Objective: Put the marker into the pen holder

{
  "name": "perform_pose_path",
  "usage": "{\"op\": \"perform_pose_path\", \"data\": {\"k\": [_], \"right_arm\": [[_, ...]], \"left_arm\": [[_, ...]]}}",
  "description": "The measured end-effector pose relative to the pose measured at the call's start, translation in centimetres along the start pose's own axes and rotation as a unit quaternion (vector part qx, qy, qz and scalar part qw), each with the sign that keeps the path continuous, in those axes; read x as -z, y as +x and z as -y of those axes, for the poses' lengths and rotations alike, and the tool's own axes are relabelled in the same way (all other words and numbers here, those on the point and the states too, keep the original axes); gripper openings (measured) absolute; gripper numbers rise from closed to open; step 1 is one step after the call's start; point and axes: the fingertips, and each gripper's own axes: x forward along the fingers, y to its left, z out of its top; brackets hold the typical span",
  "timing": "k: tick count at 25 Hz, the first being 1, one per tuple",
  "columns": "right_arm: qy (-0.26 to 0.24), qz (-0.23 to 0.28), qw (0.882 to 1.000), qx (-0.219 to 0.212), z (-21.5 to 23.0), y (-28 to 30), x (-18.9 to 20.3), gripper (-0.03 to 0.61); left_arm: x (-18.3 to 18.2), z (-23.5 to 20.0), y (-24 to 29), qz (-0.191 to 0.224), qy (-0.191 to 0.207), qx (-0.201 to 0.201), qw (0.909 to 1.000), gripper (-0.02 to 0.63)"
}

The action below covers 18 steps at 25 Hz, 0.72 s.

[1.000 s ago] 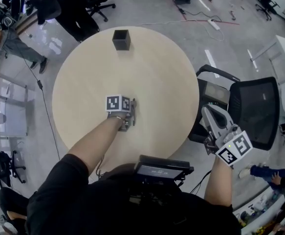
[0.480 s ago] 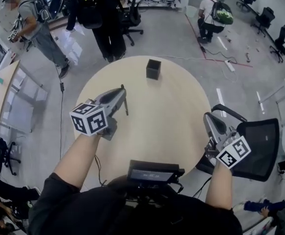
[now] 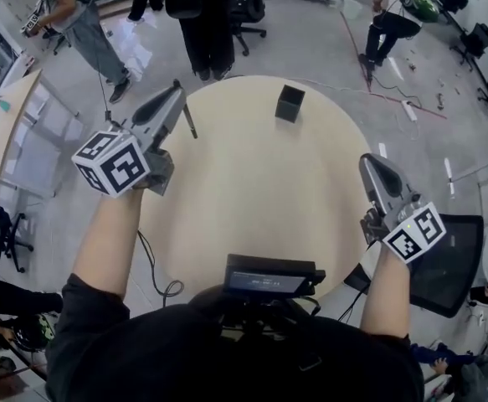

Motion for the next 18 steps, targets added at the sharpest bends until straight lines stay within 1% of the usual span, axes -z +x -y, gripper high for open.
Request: {"op": "perform_pose_path", "data": {"k": [4,9,12,15,18], "right_arm": [[0.001,-0.007,1.0,0.004,0.4,1.2,1.3,0.005],[0.004,-0.009,1.0,0.014,3.1,2.0,2.7,0.005],[0.008,-0.007,1.0,0.02,4.8,2.7,3.6,0.003],[0.018,-0.006,0.999,0.027,6.5,3.5,5.5,0.005],[0.03,-0.009,0.999,0.032,8.1,4.2,7.9,0.004]], "left_arm": [[0.8,-1.2,3.1,0.009,-0.003,0.017,0.9998,0.06],[2.2,-2.0,9.8,0.014,-0.012,0.044,0.9989,0.06],[3.0,-2.5,13.9,0.021,-0.007,0.055,0.9982,0.06],[4.8,-3.4,17.7,0.03,-0.003,0.063,0.9976,0.059],[7.2,-4.0,21.4,0.034,-0.009,0.072,0.9968,0.06]]}}
